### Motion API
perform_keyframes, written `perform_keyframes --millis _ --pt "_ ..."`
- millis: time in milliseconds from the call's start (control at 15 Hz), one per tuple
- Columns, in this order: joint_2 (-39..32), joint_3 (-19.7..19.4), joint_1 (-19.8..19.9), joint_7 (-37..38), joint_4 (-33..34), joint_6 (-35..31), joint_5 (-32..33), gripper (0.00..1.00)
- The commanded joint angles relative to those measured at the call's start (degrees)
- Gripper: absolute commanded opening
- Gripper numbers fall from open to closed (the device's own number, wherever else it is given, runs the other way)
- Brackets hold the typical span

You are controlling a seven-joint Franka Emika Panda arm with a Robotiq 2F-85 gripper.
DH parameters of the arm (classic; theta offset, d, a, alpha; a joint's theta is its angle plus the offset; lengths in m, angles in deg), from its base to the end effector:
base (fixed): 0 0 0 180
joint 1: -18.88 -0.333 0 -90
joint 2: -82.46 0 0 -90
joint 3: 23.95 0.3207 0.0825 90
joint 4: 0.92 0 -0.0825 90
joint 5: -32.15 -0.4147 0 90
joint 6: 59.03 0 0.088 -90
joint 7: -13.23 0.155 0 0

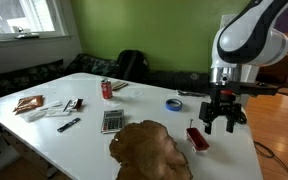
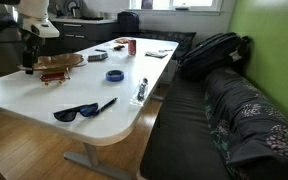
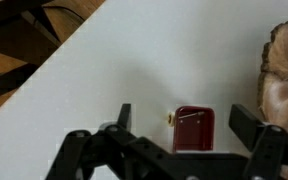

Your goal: Pick up the red trolley and put it in the brown bowl

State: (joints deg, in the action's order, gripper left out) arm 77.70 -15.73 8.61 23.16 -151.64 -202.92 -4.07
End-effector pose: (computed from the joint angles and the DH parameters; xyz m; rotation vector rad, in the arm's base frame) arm 0.3889 0.1449 0.1353 -2.7890 0.5702 0.3887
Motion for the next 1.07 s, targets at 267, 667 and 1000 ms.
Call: perform_keyframes --millis 267,667,1000 --pt "-6.08 0.62 -0.54 5.02 2.69 -7.5 9.1 1.0" --pt "-11.44 1.82 -1.22 6.88 4.34 -18.59 12.69 1.0" --pt "-12.98 3.38 -1.57 8.17 5.2 -20.66 12.19 1.0"
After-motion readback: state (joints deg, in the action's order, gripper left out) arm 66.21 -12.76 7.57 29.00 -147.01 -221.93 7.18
